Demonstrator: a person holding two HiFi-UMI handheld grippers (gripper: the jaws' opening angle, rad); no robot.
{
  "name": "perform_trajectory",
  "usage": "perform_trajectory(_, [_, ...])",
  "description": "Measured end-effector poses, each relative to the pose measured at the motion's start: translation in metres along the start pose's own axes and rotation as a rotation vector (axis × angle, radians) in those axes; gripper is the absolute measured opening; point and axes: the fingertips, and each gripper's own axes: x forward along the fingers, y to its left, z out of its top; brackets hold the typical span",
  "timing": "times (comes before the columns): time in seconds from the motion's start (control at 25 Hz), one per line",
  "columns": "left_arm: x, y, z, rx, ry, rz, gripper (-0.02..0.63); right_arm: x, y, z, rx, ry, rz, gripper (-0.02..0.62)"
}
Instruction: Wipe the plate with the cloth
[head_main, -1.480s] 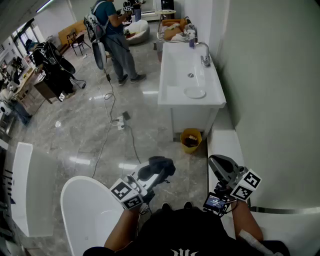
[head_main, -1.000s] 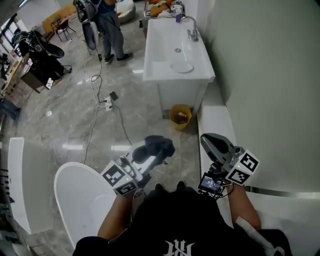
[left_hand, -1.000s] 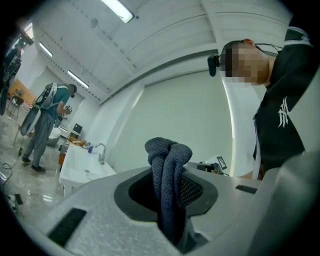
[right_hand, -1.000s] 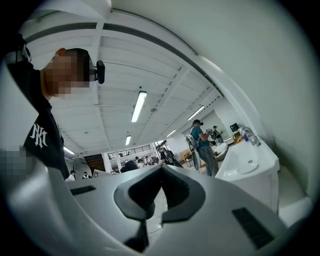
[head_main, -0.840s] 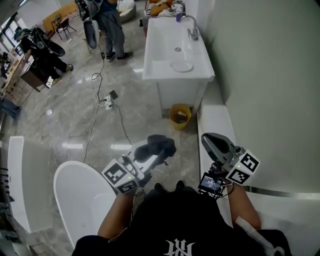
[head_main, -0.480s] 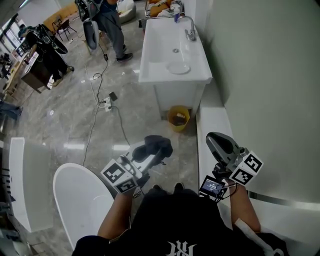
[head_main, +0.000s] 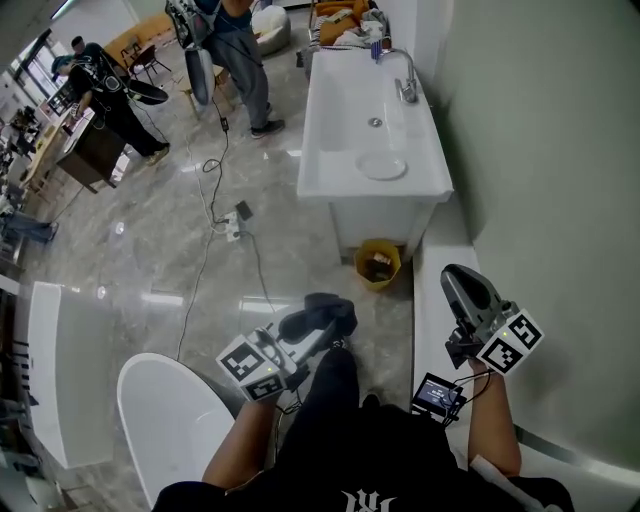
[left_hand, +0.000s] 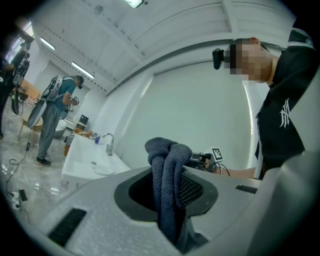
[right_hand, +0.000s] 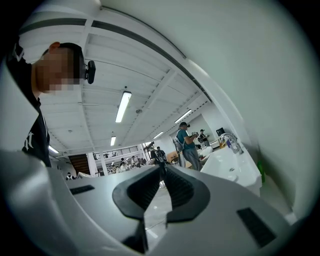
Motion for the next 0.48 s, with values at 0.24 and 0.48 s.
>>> perform_trajectory(0.24, [0.023,0.119,0.016,-0.032,-0.014,-0.021,0.064,0.091,-0.052,-0.021,0.022,0.055,-0.011,0.081])
perform_trajectory(0.48, [0.058,0.224,0.056,-0.024,-0.006,-0.061,0.064,0.18,-0.114,-0.023,0.03,0.144,-0.09,0.094])
